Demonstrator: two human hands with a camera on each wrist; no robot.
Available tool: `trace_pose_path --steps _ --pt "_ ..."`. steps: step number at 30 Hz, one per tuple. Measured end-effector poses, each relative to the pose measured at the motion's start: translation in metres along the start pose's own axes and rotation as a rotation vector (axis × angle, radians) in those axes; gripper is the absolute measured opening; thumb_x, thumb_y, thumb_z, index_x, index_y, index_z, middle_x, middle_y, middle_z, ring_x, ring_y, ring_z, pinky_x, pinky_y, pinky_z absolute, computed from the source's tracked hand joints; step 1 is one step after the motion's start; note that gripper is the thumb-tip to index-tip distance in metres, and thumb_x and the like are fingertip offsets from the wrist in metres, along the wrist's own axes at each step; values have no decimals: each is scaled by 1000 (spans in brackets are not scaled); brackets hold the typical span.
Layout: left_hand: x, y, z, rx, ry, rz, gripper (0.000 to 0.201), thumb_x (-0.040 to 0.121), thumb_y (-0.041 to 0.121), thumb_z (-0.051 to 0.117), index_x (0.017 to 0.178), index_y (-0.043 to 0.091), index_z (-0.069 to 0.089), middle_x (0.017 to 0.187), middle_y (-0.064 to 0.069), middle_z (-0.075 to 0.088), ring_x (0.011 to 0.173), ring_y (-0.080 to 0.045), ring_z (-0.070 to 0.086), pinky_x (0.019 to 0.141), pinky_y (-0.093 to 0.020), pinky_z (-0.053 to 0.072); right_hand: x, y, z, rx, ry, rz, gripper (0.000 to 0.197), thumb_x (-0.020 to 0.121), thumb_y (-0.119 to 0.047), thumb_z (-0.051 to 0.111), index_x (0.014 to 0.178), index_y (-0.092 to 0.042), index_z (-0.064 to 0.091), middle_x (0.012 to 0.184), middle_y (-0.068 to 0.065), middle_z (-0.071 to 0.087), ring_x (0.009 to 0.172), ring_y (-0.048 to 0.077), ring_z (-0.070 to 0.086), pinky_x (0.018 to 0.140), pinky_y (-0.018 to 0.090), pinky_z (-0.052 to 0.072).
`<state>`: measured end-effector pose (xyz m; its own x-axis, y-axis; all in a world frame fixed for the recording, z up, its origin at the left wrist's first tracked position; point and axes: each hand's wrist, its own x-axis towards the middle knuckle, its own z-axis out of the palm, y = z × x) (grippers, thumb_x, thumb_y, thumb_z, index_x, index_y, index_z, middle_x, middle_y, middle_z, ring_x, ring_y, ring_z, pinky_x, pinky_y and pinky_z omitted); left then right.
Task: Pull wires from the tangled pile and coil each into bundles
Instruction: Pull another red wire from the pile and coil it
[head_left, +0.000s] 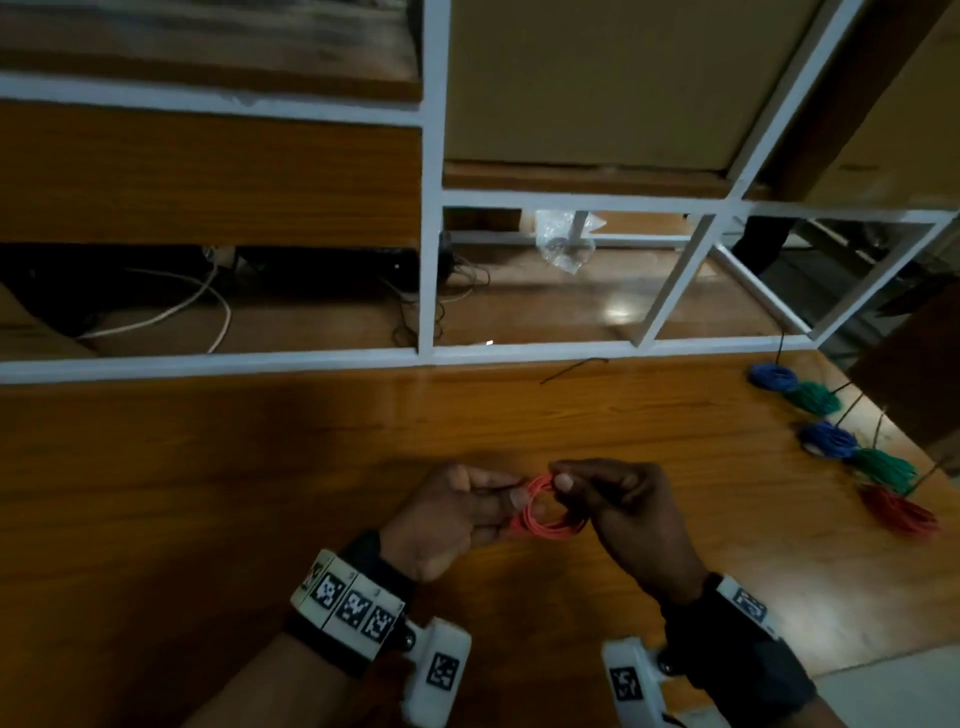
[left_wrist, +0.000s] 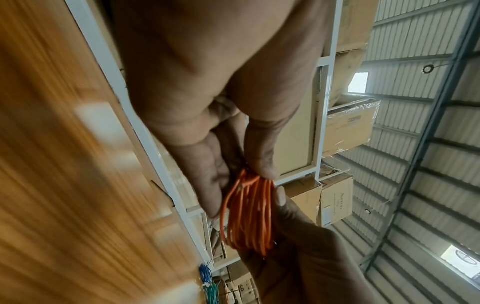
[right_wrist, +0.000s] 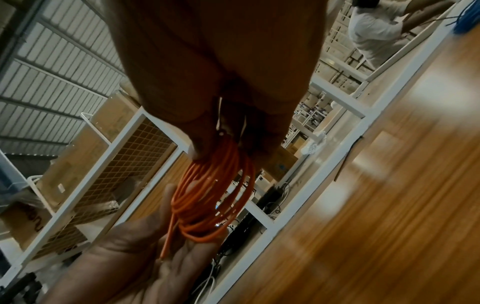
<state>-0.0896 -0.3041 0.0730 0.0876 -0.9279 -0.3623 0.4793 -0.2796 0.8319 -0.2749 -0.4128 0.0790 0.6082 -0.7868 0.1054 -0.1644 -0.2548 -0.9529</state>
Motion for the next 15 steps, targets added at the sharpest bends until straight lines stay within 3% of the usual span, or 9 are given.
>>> trace_pose_path --steps 7,11,15 --pt "24 16 -22 25 -37 -52 34 85 18 69 116 3 70 114 -19 72 103 -25 68 99 -40 52 33 6 12 -137 42 -80 15 92 -9 77 94 -22 83 94 -13 80 88 5 75 66 24 56" --pt "55 22 -19 0 28 -8 29 81 22 72 107 10 75 109 -17 74 101 -26 69 101 -44 50 71 14 -1 -211 -1 -85 11 92 -10 77 96 -18 84 94 -18 77 90 -5 72 68 12 50" --pt "96 18 -7 42 201 26 35 80 26 72 110 9 73 106 -13 75 101 -24 69 94 -41 49 116 24 -28 -126 -143 -35 8 92 -19 78 94 -14 84 87 -9 80 77 10 75 62 24 55"
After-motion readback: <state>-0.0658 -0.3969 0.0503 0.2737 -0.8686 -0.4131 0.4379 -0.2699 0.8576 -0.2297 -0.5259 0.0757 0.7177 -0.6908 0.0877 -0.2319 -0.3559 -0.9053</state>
